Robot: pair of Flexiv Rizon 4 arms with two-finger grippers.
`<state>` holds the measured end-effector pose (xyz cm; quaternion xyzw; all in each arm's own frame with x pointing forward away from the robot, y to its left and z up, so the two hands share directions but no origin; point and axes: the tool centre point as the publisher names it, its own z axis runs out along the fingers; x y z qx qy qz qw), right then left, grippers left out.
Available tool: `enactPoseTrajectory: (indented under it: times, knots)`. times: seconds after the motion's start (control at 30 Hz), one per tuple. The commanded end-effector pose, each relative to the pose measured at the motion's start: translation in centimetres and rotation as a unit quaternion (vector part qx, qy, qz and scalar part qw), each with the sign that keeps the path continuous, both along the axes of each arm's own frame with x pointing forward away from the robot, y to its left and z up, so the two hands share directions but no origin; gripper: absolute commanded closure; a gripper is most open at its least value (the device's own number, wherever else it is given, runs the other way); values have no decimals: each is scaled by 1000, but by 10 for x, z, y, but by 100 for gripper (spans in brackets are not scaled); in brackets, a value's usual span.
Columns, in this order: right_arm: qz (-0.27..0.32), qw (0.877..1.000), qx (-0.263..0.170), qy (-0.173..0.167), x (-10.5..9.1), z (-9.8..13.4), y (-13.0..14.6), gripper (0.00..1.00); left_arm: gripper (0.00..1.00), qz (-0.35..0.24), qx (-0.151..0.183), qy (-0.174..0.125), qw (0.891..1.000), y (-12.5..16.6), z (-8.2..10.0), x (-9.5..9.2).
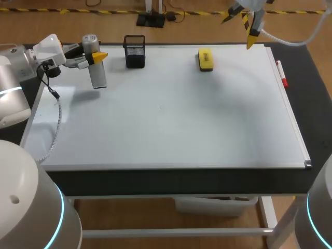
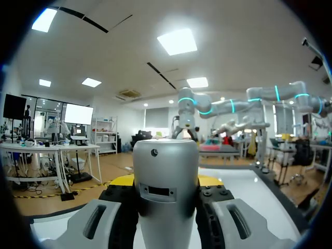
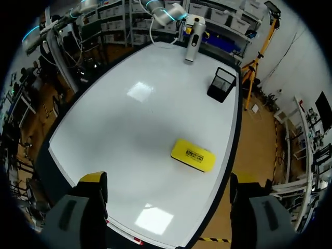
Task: Pick up the inspection probe, press it on each red-marked spot on the whiteboard one by one, put down the probe, pick up the eraser, and wipe off all the red marks.
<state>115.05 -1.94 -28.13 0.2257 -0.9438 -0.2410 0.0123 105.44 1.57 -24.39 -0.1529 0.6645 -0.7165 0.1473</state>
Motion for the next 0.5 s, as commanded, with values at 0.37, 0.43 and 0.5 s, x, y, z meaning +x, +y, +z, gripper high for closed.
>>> enactPoseTrajectory:
  times: [0.37, 0.43, 0.5]
  knots:
    - [-35, 998, 51, -26, -4, 19, -16, 0, 100, 1, 0, -1, 1000, 0, 0, 0]
    - [-38, 998, 53, -26, -5, 19, -16, 0, 100, 1, 0, -1, 1000, 0, 0, 0]
    - [-38, 998, 53, -26, -5, 19, -16, 0, 100, 1, 0, -1, 1000, 0, 0, 0]
